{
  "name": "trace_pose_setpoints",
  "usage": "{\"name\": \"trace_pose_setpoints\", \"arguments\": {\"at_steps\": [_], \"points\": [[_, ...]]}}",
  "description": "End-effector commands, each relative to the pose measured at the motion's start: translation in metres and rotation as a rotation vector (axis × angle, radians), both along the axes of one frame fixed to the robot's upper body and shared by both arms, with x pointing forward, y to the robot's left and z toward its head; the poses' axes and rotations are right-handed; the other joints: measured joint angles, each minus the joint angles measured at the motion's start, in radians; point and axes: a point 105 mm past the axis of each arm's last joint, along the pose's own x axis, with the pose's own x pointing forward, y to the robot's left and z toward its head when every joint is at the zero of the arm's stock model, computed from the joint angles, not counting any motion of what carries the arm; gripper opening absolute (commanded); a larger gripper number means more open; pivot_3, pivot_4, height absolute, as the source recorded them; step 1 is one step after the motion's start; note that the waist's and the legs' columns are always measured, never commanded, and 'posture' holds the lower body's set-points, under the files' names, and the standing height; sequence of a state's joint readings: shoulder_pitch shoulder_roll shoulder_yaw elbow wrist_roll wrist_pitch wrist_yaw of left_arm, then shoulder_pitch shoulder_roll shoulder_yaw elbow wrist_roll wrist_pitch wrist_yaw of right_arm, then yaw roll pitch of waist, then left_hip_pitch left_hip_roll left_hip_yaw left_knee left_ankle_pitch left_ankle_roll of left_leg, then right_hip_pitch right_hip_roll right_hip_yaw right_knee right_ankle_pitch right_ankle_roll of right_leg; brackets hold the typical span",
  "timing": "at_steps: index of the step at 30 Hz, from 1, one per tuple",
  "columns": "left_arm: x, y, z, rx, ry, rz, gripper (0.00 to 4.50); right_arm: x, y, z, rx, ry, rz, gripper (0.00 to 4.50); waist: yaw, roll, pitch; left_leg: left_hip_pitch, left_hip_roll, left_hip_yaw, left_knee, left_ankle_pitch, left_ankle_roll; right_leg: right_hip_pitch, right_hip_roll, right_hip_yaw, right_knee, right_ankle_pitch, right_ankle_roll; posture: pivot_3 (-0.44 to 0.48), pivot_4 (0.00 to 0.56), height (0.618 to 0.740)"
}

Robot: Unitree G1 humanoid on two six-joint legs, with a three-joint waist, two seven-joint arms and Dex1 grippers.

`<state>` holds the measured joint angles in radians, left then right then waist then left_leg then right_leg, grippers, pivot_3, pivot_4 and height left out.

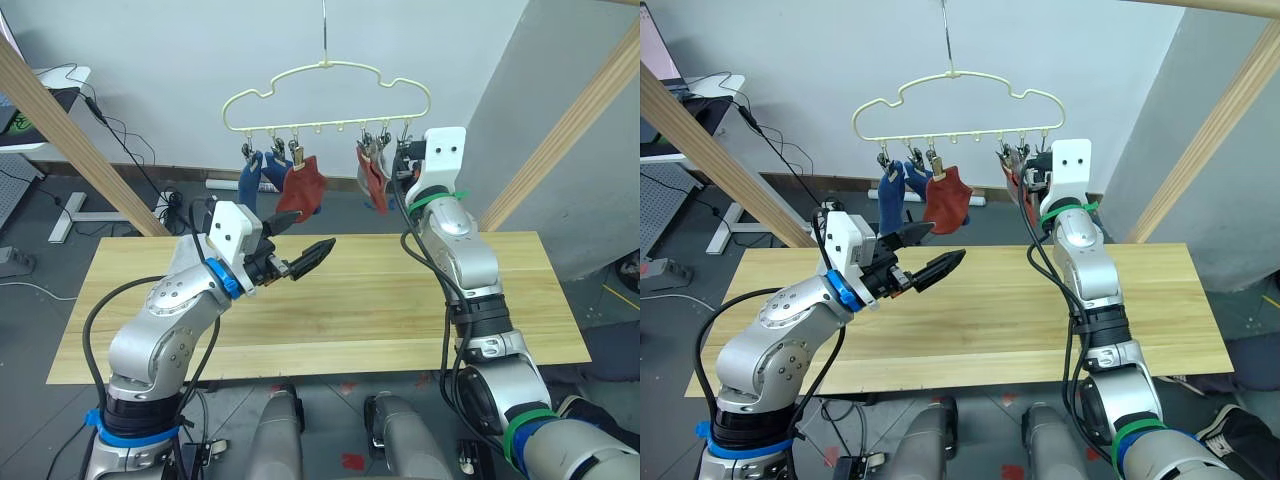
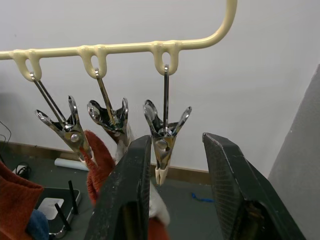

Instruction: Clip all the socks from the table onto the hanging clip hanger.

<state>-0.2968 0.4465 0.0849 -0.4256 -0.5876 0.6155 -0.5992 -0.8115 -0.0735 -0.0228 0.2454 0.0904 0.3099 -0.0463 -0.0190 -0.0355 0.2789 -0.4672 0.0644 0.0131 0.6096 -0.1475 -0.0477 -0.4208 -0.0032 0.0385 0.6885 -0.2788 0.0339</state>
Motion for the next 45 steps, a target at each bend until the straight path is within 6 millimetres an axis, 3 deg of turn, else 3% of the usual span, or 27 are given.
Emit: {"name": "trace_pose_setpoints", "arguments": {"at_steps": [1,20,45], "points": [[-0.007,0.000,0.014,-0.007,-0.060,-0.012,4.50,0.000,-0.004,0.023,0.019,-0.077,-0.017,1.68,0.000,0.000,0.000,0.000,0.000,0.000,0.000,0.000,0.000,0.000,0.000,0.000,0.000,0.000,0.000,0.087,0.248,0.740],[-0.010,0.003,0.018,-0.024,-0.065,-0.010,4.50,0.003,0.009,0.027,0.025,-0.084,0.021,1.68,0.004,0.000,0.000,0.000,0.000,0.000,0.000,0.000,0.000,0.000,0.000,0.000,0.000,0.000,0.000,0.100,0.259,0.740],[-0.006,-0.001,0.019,-0.018,-0.075,-0.011,4.50,0.009,0.007,0.027,0.018,-0.083,-0.002,1.68,0.018,0.000,0.000,0.000,0.000,0.000,0.000,0.000,0.000,0.000,0.000,0.000,0.000,0.000,0.000,0.104,0.254,0.740]]}}
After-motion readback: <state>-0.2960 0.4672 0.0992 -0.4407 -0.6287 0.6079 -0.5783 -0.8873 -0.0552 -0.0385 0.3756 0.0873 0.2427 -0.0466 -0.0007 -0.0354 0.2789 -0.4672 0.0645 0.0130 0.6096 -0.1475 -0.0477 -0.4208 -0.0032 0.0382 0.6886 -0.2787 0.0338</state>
